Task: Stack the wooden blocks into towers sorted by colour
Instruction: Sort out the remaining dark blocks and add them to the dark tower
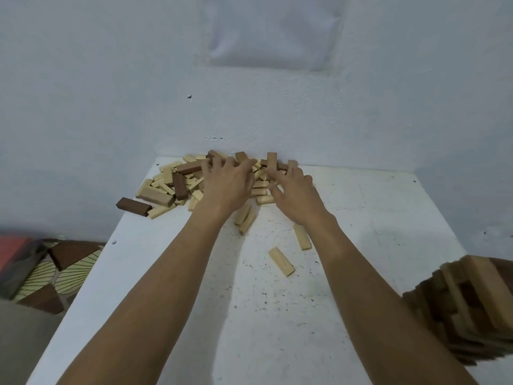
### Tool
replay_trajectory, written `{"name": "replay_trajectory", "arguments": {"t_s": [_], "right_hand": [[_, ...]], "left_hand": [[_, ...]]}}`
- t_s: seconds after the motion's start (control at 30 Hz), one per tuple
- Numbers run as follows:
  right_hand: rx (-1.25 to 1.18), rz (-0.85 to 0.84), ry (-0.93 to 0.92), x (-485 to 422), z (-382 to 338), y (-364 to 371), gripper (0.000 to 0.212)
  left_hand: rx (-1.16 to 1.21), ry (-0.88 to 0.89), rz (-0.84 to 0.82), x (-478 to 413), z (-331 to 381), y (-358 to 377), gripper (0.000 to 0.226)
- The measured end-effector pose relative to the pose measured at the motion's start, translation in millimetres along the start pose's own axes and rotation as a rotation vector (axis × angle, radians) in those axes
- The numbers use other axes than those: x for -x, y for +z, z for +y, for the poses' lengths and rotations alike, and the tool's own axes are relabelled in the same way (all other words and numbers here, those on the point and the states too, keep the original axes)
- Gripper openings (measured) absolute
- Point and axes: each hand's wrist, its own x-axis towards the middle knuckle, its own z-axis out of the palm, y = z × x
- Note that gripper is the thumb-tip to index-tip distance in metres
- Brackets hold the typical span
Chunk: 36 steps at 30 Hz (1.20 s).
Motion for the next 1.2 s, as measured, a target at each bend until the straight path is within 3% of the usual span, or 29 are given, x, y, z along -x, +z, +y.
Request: {"name": "replay_trajectory", "arguments": {"t_s": [0.13,0.3,0.43,0.57,0.7,0.87,1.2], "right_hand": [[0.139,0.079,-0.012,-3,-2,5,0.05],[0.081,0.191,-0.062,-10,-3,8,0.039],[0.016,0.189,-0.038,-19,-4,6,0.03],[-0.024,0.151,-0.018,-24,-5,8,0.03],[-0.163,0.287,-0.039,-22,-2,9,0.028],[-0.151,0.397,0.122,-24,15,13,0.018],[-0.133,0.38,0.304,-28,24,21,0.045]], "left_hand": [[-0.092,0.041,0.01,-13,4,10,0.041],[-0.105,0.019,0.02,-15,6,20,0.053],[-0.076,0.02,0.077,-15,6,26,0.033],[-0.088,-0.008,0.109,-16,5,29,0.039],[-0.078,-0.029,0.161,-16,2,33,0.035],[0.003,-0.055,0.237,-8,1,34,0.027],[0.185,-0.039,0.369,10,1,36,0.016]]}}
